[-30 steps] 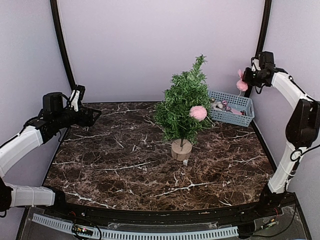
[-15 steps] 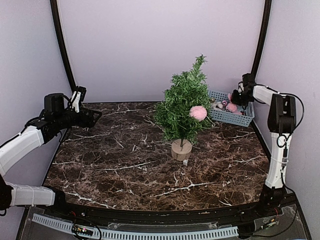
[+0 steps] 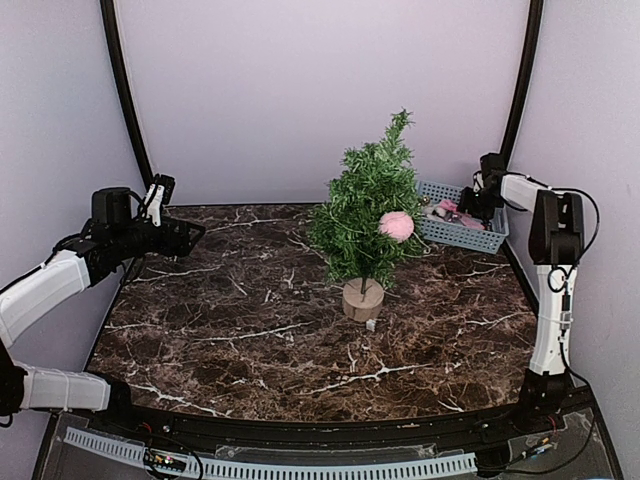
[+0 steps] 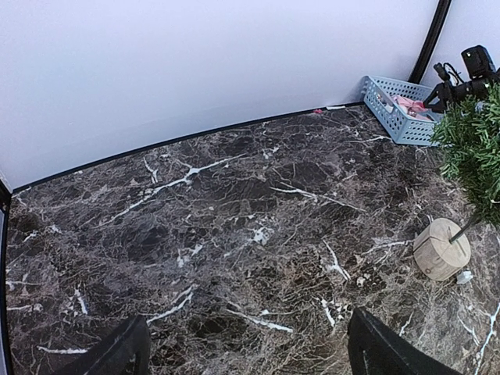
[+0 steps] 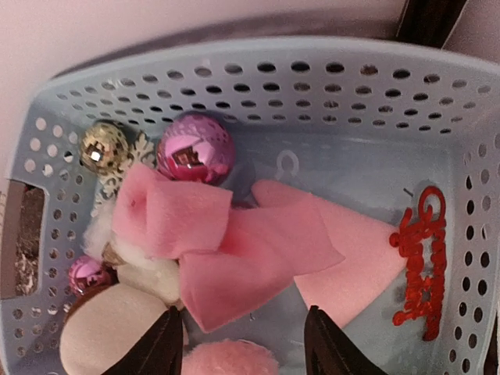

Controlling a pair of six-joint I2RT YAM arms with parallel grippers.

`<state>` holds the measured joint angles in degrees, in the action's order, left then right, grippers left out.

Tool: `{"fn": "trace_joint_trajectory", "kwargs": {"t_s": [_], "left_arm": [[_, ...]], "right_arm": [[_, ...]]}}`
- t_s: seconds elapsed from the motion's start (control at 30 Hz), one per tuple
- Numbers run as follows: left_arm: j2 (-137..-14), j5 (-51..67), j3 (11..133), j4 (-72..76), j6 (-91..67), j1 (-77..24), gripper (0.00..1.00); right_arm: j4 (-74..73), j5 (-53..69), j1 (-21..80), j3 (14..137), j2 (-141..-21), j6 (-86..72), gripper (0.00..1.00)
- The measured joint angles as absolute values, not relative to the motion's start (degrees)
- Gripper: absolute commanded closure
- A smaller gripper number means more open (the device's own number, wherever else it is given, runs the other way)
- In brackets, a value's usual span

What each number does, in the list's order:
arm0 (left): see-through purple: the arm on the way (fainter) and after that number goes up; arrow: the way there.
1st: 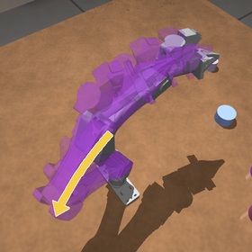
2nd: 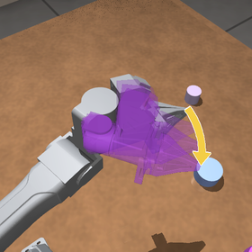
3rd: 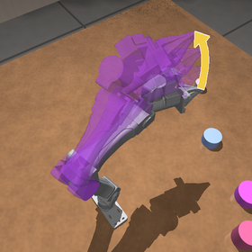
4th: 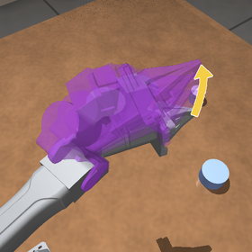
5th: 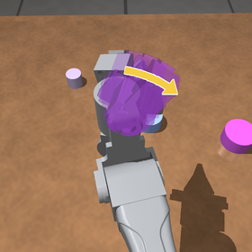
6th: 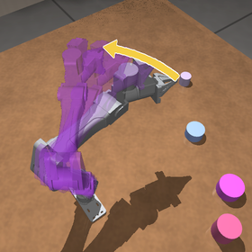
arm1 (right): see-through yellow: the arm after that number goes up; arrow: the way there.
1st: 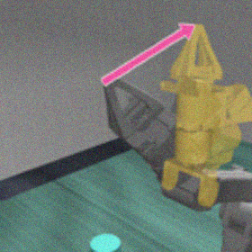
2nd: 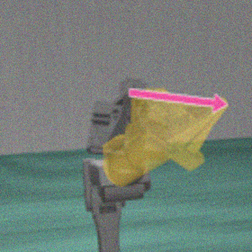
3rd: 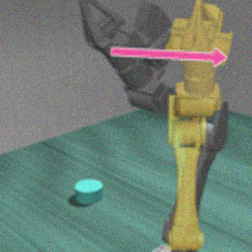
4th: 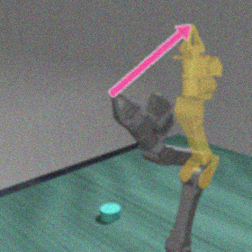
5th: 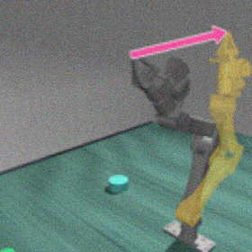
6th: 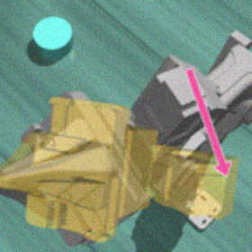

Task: Decorate the small christmas tree

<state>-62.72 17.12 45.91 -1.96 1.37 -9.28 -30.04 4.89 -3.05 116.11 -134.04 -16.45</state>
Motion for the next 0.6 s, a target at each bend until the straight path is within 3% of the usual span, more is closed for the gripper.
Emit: {"fn": "trace_joint_trajectory", "kwargs": {"t_s": [0.6], "left_arm": [[-62.72, 17.54, 45.91, -1.93, 1.34, -9.28, 0.1]], "right_arm": [[-33.95, 8.47, -3.01, 115.37, -134.54, -15.18, 0.49]]}}
